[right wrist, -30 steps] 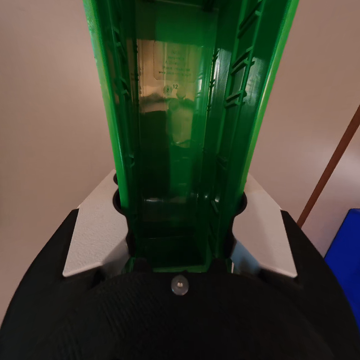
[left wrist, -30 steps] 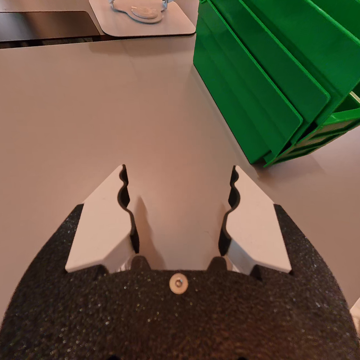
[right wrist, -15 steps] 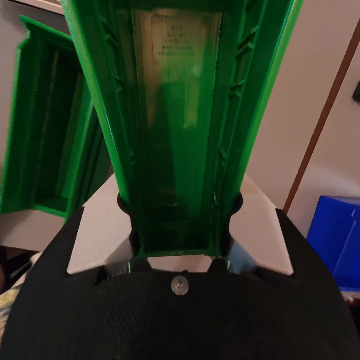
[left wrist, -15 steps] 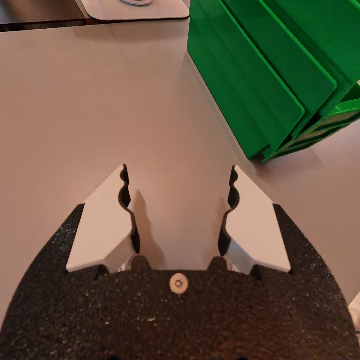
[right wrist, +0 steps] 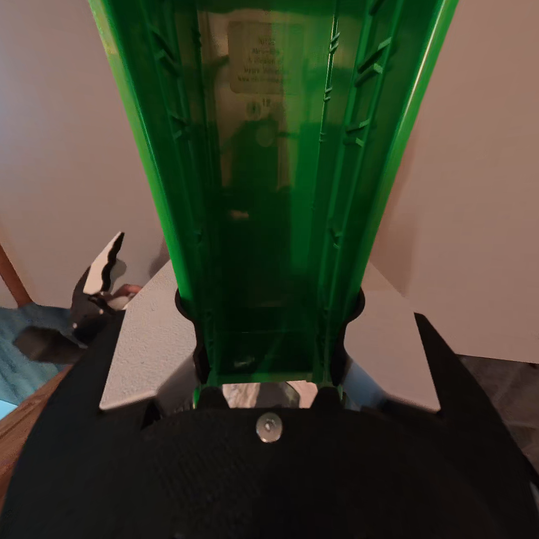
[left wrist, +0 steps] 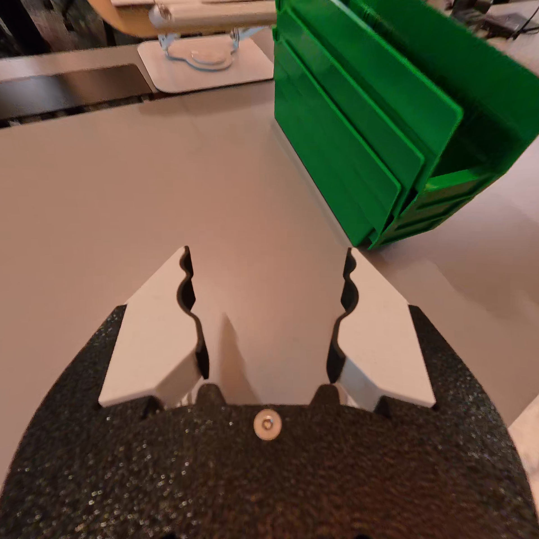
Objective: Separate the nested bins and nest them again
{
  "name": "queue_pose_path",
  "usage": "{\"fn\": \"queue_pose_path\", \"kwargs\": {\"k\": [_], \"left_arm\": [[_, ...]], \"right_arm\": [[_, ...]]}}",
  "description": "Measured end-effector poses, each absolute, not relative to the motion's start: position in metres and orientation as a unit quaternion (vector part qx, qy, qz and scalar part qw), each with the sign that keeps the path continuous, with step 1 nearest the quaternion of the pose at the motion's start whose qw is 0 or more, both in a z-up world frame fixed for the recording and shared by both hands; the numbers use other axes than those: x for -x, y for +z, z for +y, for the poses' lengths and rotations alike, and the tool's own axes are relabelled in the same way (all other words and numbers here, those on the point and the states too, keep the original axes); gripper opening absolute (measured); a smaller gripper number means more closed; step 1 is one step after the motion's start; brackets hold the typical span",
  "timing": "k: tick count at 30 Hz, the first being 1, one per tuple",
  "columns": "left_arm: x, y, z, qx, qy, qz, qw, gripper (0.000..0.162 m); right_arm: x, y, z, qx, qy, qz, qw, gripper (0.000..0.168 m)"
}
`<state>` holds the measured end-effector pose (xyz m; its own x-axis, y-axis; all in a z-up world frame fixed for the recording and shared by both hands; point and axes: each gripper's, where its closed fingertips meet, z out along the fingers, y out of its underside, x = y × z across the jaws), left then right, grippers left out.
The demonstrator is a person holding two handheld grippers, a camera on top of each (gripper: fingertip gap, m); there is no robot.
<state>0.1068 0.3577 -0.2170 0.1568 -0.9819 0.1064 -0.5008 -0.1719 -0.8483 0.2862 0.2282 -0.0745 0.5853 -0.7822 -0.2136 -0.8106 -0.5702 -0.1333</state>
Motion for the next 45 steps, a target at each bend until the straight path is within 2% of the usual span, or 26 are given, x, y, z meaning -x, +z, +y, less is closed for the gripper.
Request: {"fn": "queue_pose_path", "kwargs": {"k": [7, 16, 29, 34, 41, 45], "left_arm": [[-0.097, -0.196, 0.359, 0.667, -0.373, 0.532, 0.364, 0.101], [-0.098, -0.205, 0.371, 0.682, -0.376, 0.521, 0.35, 0.101], [-0.09, -0.192, 0.376, 0.682, -0.391, 0.506, 0.356, 0.101], [-0.09, -0.194, 0.378, 0.683, -0.394, 0.504, 0.352, 0.101], [-0.093, -0.197, 0.378, 0.685, -0.392, 0.505, 0.348, 0.1], [-0.096, -0.2, 0.376, 0.684, -0.386, 0.513, 0.347, 0.1]], "right_arm": [[-0.278, -0.082, 0.26, 0.871, 0.06, 0.467, 0.138, 0.111], [-0.288, -0.114, 0.272, 0.879, 0.046, 0.464, 0.099, 0.111], [-0.302, -0.161, 0.26, 0.896, -0.075, 0.438, 0.022, 0.119], [-0.307, -0.179, 0.269, 0.894, -0.06, 0.443, 0.032, 0.122], [-0.309, -0.179, 0.287, 0.884, -0.035, 0.462, 0.065, 0.119], [-0.299, -0.179, 0.305, 0.892, -0.026, 0.446, 0.071, 0.124]]}}
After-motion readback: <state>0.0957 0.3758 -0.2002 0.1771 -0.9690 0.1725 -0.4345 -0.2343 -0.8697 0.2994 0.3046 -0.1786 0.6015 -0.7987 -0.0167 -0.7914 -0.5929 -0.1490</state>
